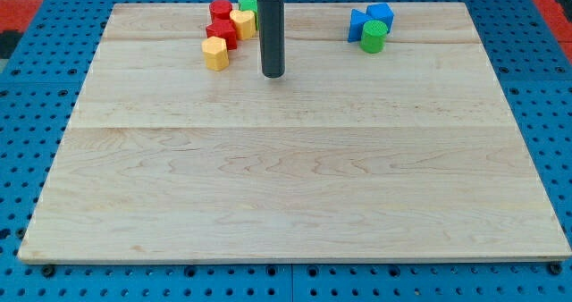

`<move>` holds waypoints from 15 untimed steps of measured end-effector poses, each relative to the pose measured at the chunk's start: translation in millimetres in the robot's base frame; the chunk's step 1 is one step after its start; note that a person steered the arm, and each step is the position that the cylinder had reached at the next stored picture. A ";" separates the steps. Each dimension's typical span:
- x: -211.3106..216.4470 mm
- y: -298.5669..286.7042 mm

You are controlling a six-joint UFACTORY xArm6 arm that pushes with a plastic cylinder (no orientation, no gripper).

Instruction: Move the green circle slightly to the left side

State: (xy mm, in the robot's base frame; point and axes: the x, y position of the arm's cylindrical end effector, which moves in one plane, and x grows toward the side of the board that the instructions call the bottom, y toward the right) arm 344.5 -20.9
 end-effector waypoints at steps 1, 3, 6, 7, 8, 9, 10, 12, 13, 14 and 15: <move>0.0 0.0; 0.0 11.2; 0.0 16.0; 0.0 17.4; 0.0 22.2; 0.3 22.3; 0.7 43.2; 0.7 80.4; 0.7 80.4; 0.7 92.8; 0.7 127.0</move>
State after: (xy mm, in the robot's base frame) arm 345.1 106.2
